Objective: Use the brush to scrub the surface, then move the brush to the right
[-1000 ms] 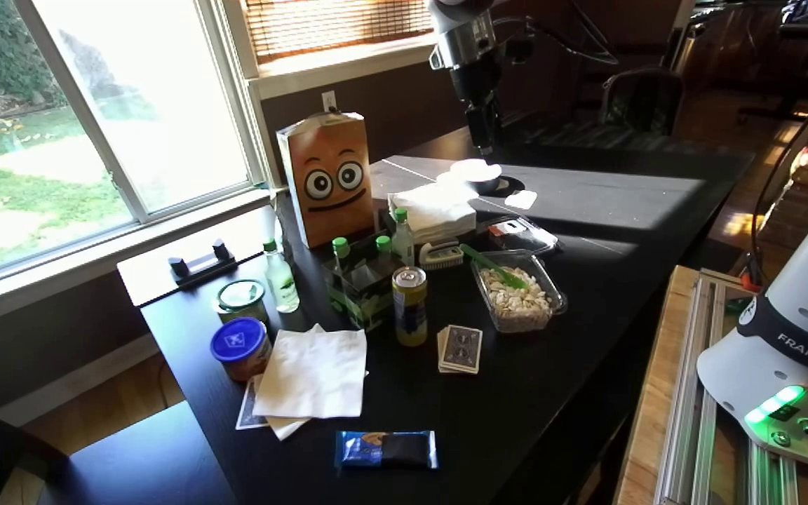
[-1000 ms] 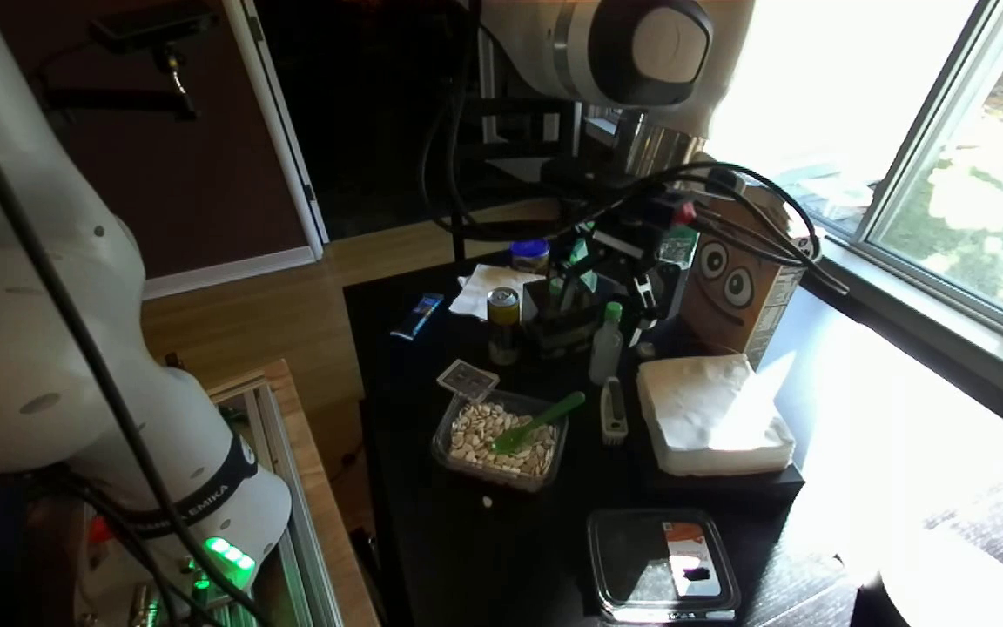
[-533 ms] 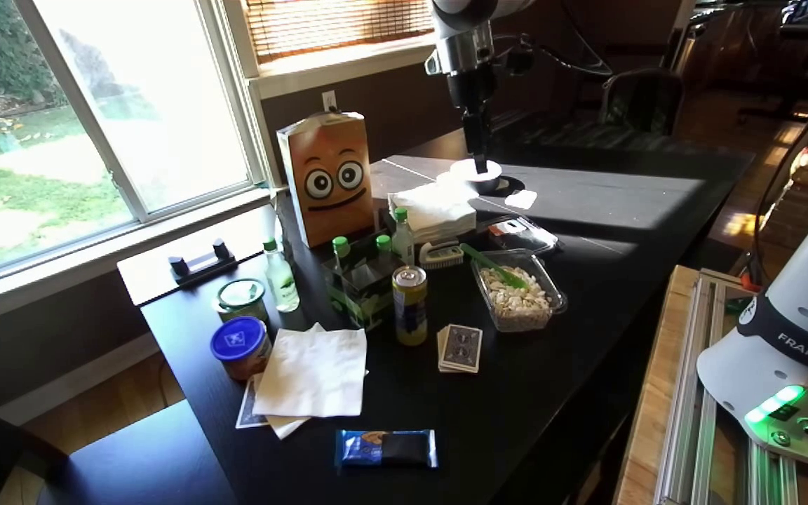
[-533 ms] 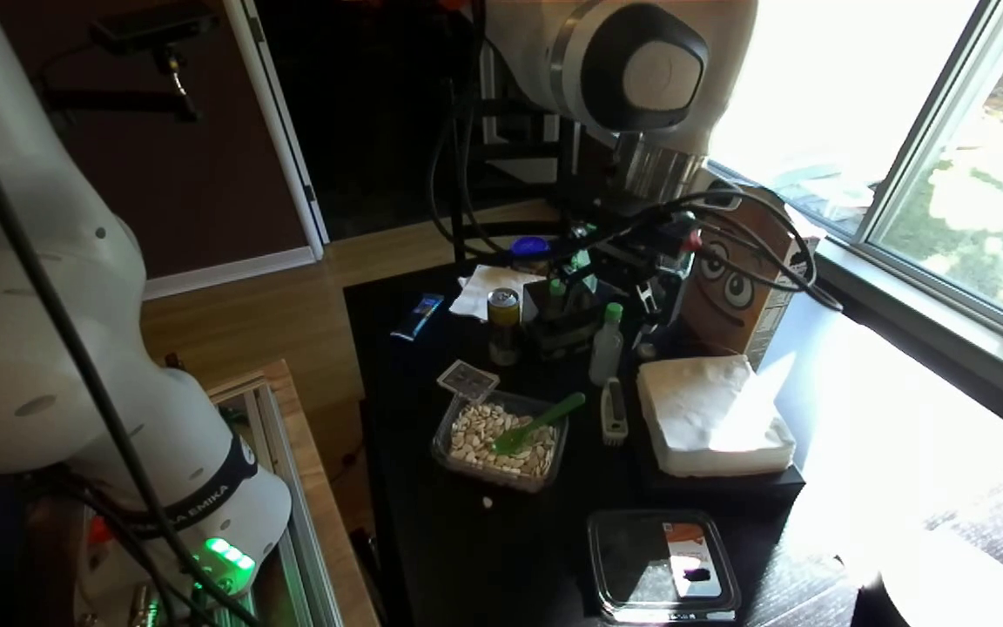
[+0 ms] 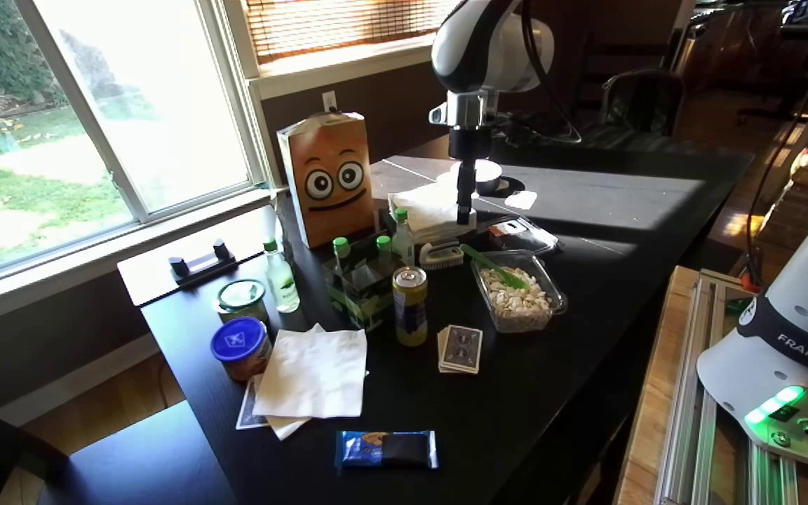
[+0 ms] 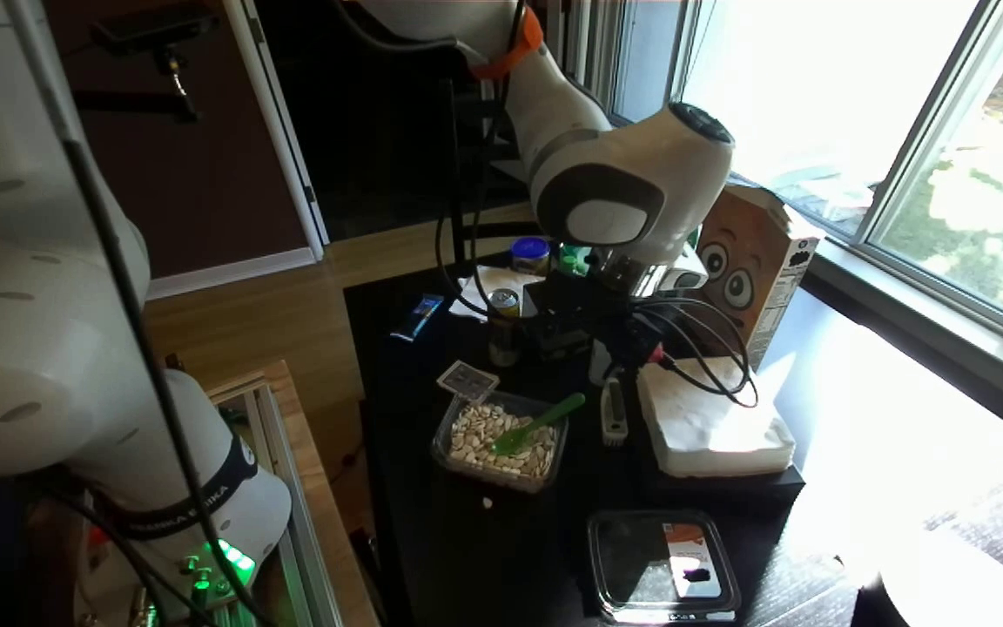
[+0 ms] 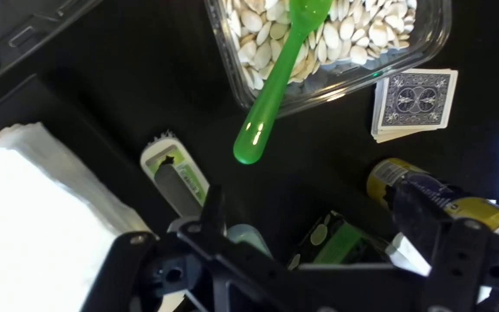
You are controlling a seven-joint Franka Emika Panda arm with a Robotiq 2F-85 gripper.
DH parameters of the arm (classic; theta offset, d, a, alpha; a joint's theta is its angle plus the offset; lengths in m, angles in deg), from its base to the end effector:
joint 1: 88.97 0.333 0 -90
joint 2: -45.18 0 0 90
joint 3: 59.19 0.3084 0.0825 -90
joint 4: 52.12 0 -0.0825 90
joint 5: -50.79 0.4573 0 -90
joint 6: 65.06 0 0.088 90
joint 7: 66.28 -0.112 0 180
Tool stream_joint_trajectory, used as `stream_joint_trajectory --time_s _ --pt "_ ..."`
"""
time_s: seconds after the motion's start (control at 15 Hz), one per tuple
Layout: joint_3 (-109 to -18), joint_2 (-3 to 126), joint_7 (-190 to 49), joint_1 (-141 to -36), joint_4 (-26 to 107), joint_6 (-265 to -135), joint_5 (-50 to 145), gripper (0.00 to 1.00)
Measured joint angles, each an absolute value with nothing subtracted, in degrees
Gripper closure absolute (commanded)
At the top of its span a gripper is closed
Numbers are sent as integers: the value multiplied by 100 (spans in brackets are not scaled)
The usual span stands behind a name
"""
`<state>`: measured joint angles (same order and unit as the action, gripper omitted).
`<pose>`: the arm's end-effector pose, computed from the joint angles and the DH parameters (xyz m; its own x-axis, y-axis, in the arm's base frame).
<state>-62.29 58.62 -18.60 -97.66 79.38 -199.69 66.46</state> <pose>0.5384 -0.1088 0.1614 0.9131 0.4071 -0.0229 0.3906 -0.8893 -0.2378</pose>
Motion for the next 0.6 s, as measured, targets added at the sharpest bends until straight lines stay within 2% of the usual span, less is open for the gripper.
stream_joint_trajectory --time_s 0.4,0.6 --pt "-6186 5935 -1895 -9797 7925 -20043 6641 0" --pt "-6155 6024 -1889 -9798 7919 -20584 6645 0"
